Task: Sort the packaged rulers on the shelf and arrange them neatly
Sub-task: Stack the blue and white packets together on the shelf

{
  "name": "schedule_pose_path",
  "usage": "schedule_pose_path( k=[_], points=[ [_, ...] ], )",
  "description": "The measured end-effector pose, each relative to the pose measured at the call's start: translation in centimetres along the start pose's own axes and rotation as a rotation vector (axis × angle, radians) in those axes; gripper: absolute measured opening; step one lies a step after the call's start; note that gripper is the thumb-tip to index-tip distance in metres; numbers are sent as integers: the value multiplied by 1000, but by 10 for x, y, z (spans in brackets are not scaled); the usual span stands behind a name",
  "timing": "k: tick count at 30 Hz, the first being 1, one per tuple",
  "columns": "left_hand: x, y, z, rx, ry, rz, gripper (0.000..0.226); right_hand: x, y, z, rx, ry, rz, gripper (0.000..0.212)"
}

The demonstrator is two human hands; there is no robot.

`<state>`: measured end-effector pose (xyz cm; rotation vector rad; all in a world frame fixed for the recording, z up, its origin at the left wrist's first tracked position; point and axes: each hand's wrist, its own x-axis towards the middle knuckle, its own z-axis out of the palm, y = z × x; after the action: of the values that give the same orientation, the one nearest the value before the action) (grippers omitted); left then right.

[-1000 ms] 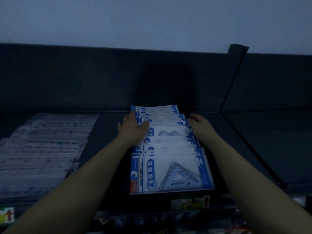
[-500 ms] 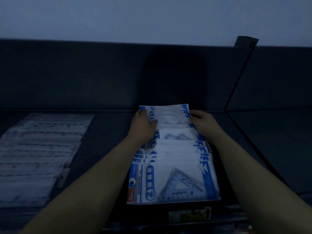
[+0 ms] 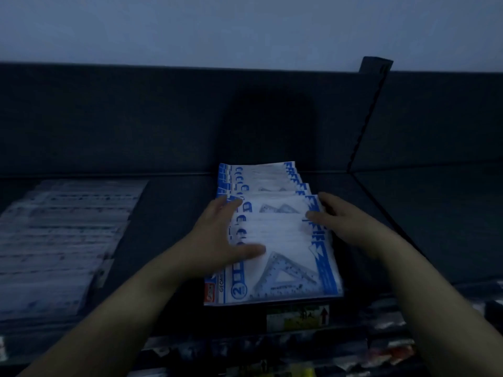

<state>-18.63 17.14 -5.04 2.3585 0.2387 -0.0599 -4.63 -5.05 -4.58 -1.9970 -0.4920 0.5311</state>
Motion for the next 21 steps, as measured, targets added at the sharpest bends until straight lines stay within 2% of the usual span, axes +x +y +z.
schedule_pose_path(
  k=[3,8,11,13,15,16,18,21],
  points=[
    [-4,0,29,38,-4,-16,113,-12,4,9,54,-68,-33,27],
    [2,17,45,32,59,5,111,-16,5,13,-38,37,-34,36],
    [1,10,38,4,204,-13,109,-17,9,11,-33,175,34,67],
    [4,-1,32,-93,290,-46,105,-16,13,12,12,186,35,67],
    [8,-8,28,-159,310,-88,106,-16,12,17,-30,149,-4,56],
    [11,-9,28,-141,307,-99,108,-14,12,19,-81,146,-33,50],
    [18,-7,30,-23,314,-99,107,-11,9,20,-224,156,-81,51],
    [23,6,28,283,289,24,93,-7,0,18,-408,155,-172,52]
  ],
)
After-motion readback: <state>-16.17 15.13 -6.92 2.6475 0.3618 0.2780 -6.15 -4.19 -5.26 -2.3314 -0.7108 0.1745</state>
